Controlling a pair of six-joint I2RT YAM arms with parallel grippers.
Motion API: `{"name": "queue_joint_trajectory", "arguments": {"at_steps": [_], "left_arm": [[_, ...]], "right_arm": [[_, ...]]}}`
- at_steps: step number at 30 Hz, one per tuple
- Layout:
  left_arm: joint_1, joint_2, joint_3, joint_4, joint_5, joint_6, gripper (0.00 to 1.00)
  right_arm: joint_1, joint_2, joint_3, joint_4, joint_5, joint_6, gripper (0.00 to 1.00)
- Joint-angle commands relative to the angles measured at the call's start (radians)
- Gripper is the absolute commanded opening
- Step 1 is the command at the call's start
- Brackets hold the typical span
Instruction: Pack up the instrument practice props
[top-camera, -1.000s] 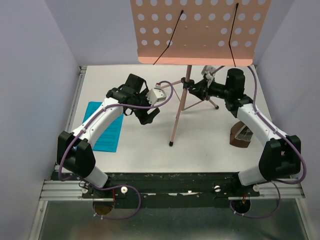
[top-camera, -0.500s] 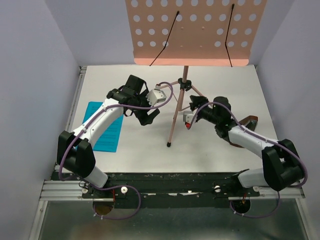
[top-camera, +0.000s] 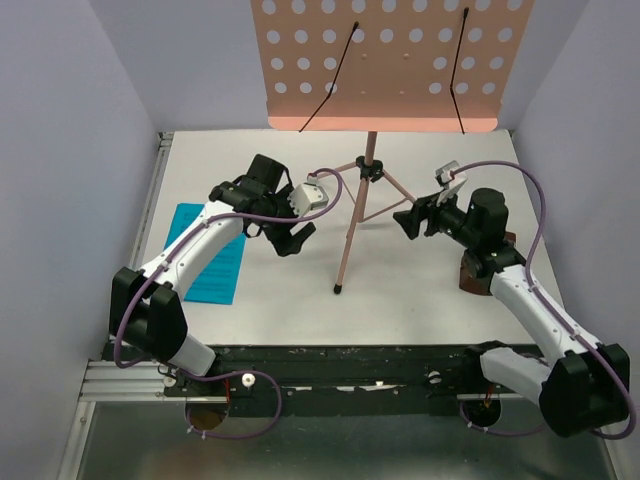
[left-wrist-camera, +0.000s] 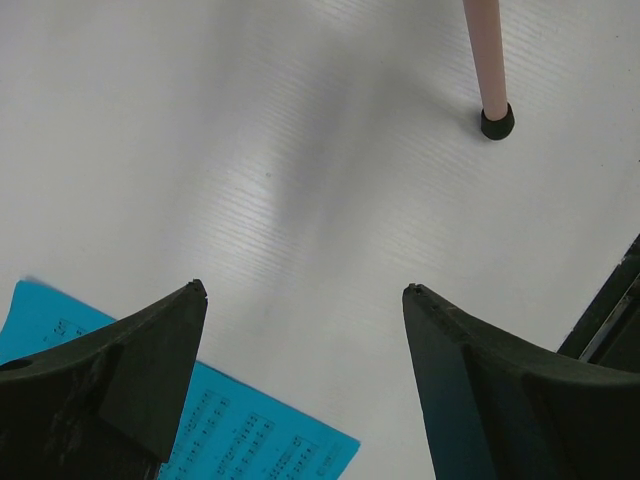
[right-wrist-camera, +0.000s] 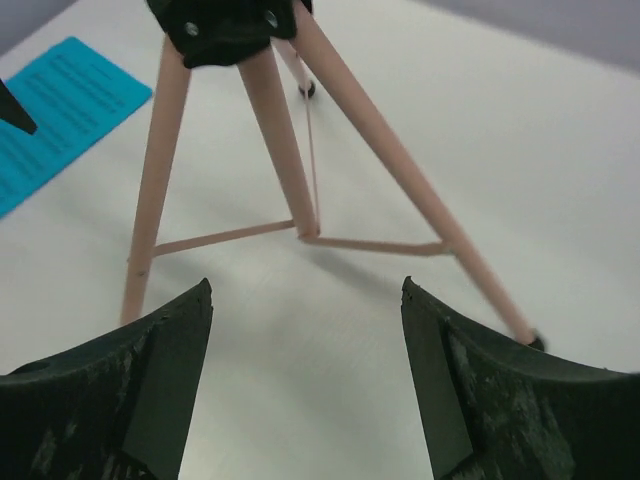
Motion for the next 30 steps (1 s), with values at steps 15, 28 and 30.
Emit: {"name": "queue_joint_trajectory", "arguments": {"at_steps": [15,28,30], "left_arm": [[0.007,0.003,0.060,-0.103,0.022,-0.025,0.88],[0.009,-0.037,0.014,-0.092,-0.021,-0.014,0.88],[0.009,-0.036,0.019,-0.092,-0.021,-0.014,0.88]], "right_arm": [[-0.132,0.424,0.283,0.234,-0.566,0.957,0.64],[-0.074,0.515,0.384,0.203,-0.537,0.897,0.48],[-0.066,0.522,0.398,0.182,-0.535,0.857,0.43]]}}
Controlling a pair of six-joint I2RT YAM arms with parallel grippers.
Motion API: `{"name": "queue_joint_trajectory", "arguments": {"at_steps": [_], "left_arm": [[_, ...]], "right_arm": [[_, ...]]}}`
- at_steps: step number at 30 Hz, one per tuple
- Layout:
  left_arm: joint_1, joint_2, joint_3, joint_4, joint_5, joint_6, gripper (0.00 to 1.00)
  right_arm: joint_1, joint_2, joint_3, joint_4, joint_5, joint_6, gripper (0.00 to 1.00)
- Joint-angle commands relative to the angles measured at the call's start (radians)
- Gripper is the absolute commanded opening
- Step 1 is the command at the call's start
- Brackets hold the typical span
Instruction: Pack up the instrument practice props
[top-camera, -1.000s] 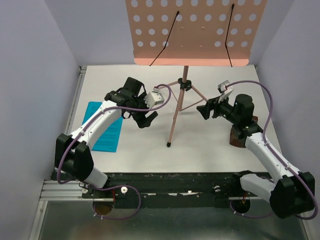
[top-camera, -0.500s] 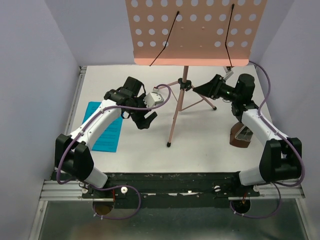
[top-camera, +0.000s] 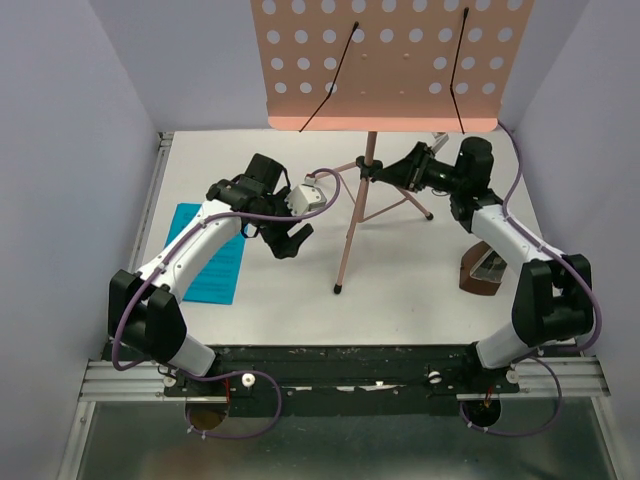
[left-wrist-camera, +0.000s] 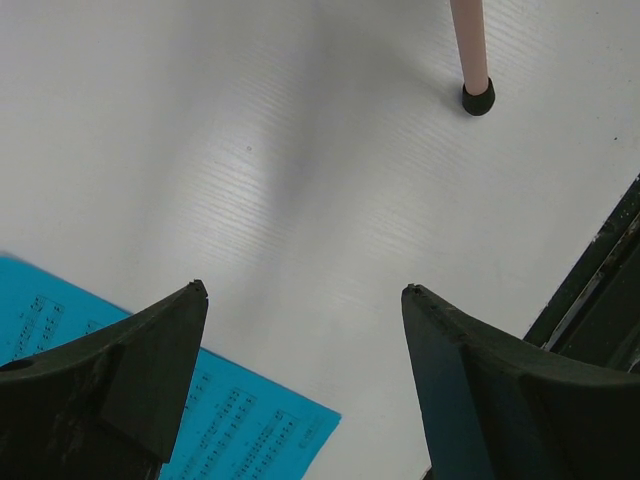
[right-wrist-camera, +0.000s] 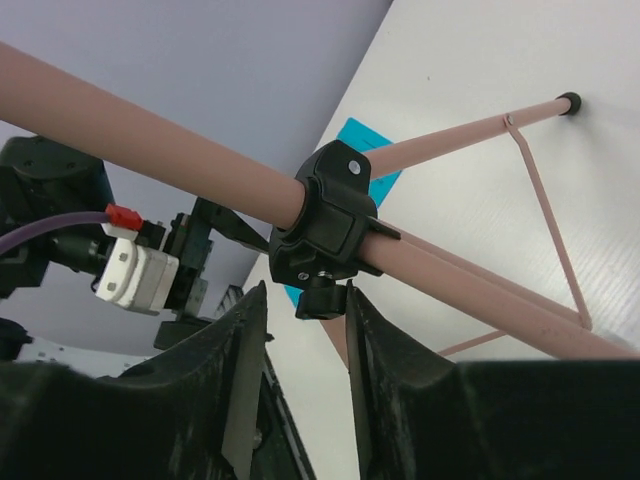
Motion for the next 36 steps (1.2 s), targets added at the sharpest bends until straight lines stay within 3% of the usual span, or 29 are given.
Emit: {"name": "queue_joint_trajectory", "arguments": {"at_steps": [1,7,11,16,20,21,23,26,28,31,36], "left_arm": [[0.004,-0.023,-0.006,-0.001,-0.019,0.004,0.88],[0.004,-0.014,0.002,0.000,-0.021,0.006,0.88],[0.006,-0.012,0.000,0.002,-0.021,0.006,0.88],[0.006,-0.006,-0.003,0.010,-0.016,0.003,0.88],[0.007,-0.003,-0.001,0.017,-0.012,-0.001,0.88],[0.006,-0.003,-0.003,0.019,-0.012,-0.002,0.88],[0.006,-0.003,-0.004,0.025,-0.008,-0.002,0.88],[0.006,-0.003,-0.010,0.031,-0.005,-0.005,0.88],[0.009,-0.005,-0.012,0.039,-0.002,-0.005,0.88],[0.009,-0.008,-0.018,0.042,-0.002,-0.007,0.88],[0.018,-0.020,-0.038,0.048,0.005,-0.010,0.88]], "right_arm": [[0.021,0.026,0.052,-0.024,-0.016,-0.068,0.42],[0.036,0.036,0.093,-0.121,0.013,-0.314,0.09],[0.073,-0.011,0.101,-0.230,0.078,-0.671,0.00],[0.163,-0.129,-0.034,-0.198,0.150,-1.329,0.00],[0.226,-0.186,-0.190,-0.168,0.178,-1.974,0.00],[0.231,-0.195,-0.235,-0.170,0.173,-2.207,0.00],[0.231,-0.183,-0.337,-0.045,0.179,-2.478,0.03],[0.231,-0.123,-0.428,0.245,0.195,-2.606,0.18],[0.231,-0.114,-0.445,0.343,0.196,-2.591,0.31],[0.231,-0.161,-0.459,0.397,0.227,-2.438,0.56],[0.231,-0.351,-0.545,0.382,0.326,-2.103,0.75]]}}
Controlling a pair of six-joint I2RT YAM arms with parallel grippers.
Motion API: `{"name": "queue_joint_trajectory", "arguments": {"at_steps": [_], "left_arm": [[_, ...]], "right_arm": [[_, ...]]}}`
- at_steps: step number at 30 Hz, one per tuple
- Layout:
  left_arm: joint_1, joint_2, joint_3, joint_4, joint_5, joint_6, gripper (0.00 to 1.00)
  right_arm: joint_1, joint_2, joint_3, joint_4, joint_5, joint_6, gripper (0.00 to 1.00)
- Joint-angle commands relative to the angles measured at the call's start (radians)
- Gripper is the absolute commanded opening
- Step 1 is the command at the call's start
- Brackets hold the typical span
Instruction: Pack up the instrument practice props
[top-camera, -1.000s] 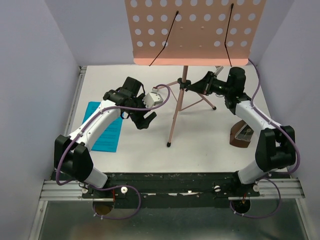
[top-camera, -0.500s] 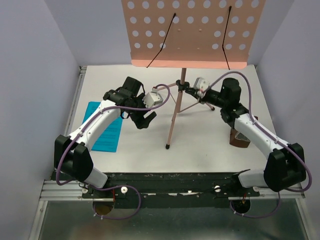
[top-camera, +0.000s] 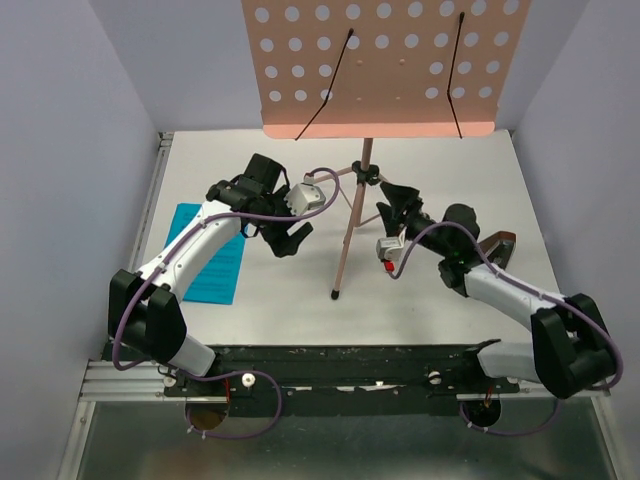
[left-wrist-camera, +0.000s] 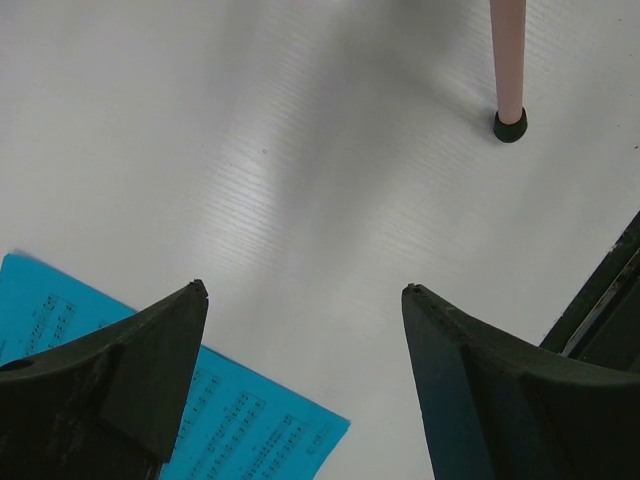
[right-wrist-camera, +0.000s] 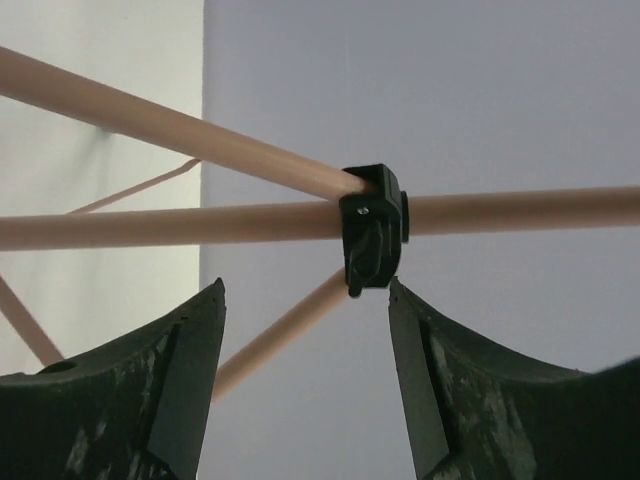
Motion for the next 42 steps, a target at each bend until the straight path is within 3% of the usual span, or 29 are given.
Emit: {"name": "queue_joint_trajectory", "arguments": {"at_steps": [1,5,7,13,20,28,42], "left_arm": [[0.015,-0.023,-0.039,0.016,0.019,-0.008,0.88],[0.017,-0.028,-0.054,0.024,0.026,-0.016,0.88],[0.019,-0.028,-0.060,0.024,0.030,-0.017,0.88],[0.017,-0.029,-0.057,0.015,0.038,-0.021,0.88],[0.019,-0.042,-0.074,0.025,0.036,-0.020,0.88],[0.019,-0.071,-0.091,0.029,0.018,-0.016,0.88],[0.029,-0.065,-0.093,0.042,0.021,-0.014,0.88]], "right_arm": [[0.006,-0.180,-0.065,-0.032,0.127,0.367,0.77],[-0.015,-0.277,0.124,-0.456,0.383,1.053,0.79],[-0.066,-0.260,0.188,-0.602,0.395,1.361,0.78],[-0.178,-0.191,0.186,-0.631,0.238,1.978,0.80],[-0.190,-0.058,0.306,-0.534,0.005,2.108,0.81],[-0.192,0.108,0.458,-0.508,-0.096,2.251,0.78],[-0.146,0.136,0.478,-0.557,-0.081,2.093,0.61]]}}
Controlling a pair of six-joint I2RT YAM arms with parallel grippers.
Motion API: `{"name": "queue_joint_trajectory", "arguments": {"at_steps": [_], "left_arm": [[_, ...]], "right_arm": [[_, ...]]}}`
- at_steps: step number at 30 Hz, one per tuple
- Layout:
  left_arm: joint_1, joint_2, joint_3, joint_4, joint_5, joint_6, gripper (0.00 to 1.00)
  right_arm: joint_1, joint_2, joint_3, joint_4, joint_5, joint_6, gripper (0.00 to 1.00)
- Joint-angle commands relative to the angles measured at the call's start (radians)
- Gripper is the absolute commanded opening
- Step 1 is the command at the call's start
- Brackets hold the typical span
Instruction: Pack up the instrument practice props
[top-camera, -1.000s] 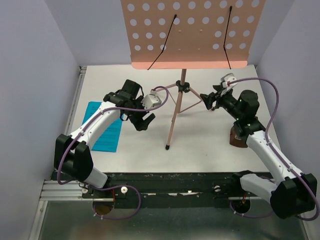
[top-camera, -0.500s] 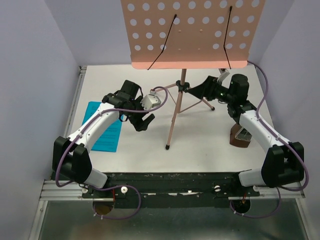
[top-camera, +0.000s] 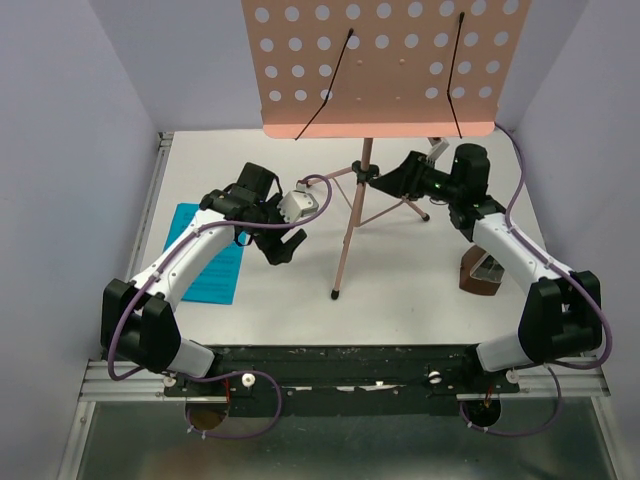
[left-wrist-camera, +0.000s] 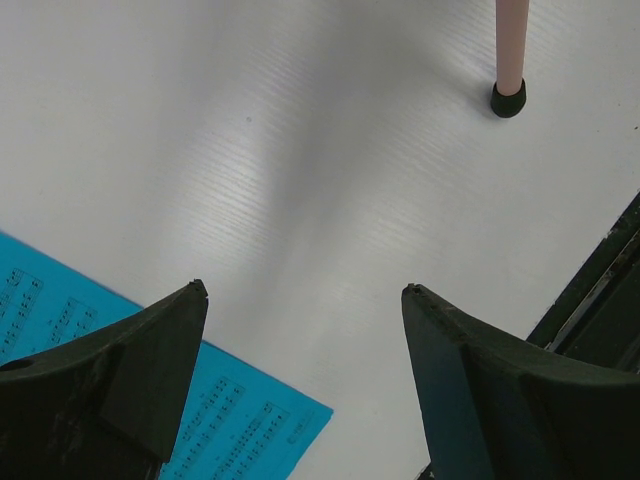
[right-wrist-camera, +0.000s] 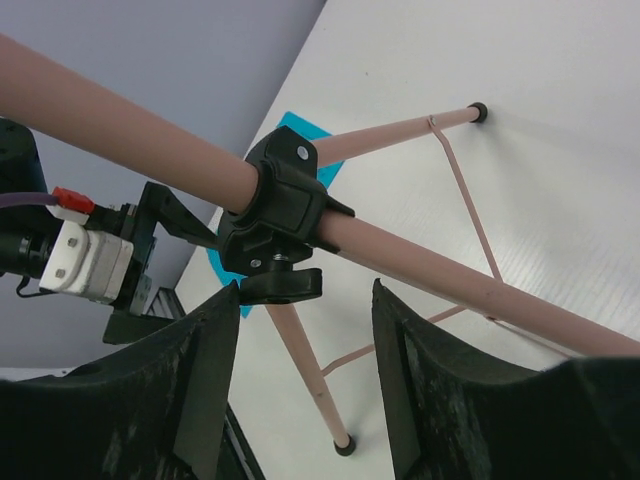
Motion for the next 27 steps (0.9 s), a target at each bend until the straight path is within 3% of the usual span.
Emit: {"name": "queue_joint_trajectory", "arguments": {"at_steps": [1,5,9,13,19,27], "left_arm": [[0.006,0.002,0.012,0.021,0.014,-0.002,0.88],[0.005,0.007,0.018,0.019,0.016,-0.005,0.88],[0.006,0.007,0.015,0.019,0.014,-0.004,0.88],[0.006,0.005,0.007,0.021,0.017,-0.007,0.88],[0.008,0.014,0.007,0.029,0.025,-0.010,0.88],[0.008,0.024,0.014,0.033,0.026,-0.011,0.88]], "right_arm": [[0.026,0.006,0.040,-0.062,0.024,-0.085,0.58],[0.028,0.012,0.033,-0.105,0.119,-0.099,0.51],[0.035,0.001,0.033,-0.165,0.200,-0.198,0.36],[0.048,-0.023,0.022,-0.240,0.335,-0.317,0.35],[0.051,-0.057,-0.012,-0.274,0.504,-0.346,0.36],[0.057,-0.091,-0.043,-0.289,0.624,-0.493,0.50]]}}
